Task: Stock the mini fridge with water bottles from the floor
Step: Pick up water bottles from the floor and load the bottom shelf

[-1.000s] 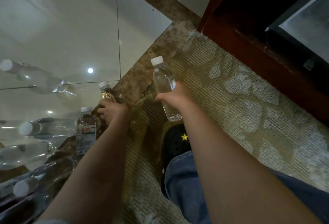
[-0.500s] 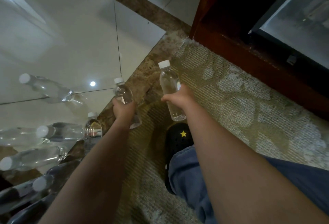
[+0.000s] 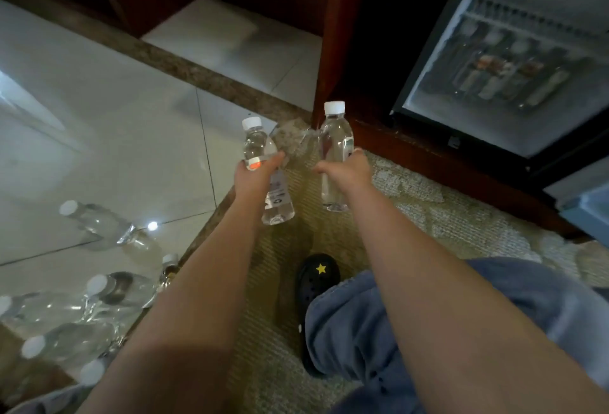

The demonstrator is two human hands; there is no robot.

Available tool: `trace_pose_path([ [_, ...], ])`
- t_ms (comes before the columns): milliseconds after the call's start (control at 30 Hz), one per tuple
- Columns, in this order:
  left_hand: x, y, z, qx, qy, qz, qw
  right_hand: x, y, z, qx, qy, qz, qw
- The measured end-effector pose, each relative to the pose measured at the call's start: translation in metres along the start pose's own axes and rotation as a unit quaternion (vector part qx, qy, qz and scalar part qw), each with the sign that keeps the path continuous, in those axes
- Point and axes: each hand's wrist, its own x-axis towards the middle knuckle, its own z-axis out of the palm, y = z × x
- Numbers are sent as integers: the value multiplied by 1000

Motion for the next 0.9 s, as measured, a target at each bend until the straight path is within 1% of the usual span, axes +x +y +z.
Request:
trace_pose_path([
  [100, -20, 28, 18, 20, -35, 51, 998, -9, -24, -30, 5, 31, -34, 999],
  [300, -59, 84, 57, 19, -93, 137, 986, -28, -59, -90, 98, 105, -82, 986],
  [467, -95, 120, 98, 35, -136, 195, 971, -40, -69, -145, 178, 136, -107, 969],
  [567, -115, 136, 129, 46, -159, 232, 959, -43, -68, -178, 177, 160, -117, 964],
  [800, -142, 147, 215, 77, -206, 265, 939, -23, -47, -249, 227, 217, -122, 942],
  [900, -142, 145, 255, 88, -223, 269, 933, -3, -33, -272, 224, 235, -113, 939],
])
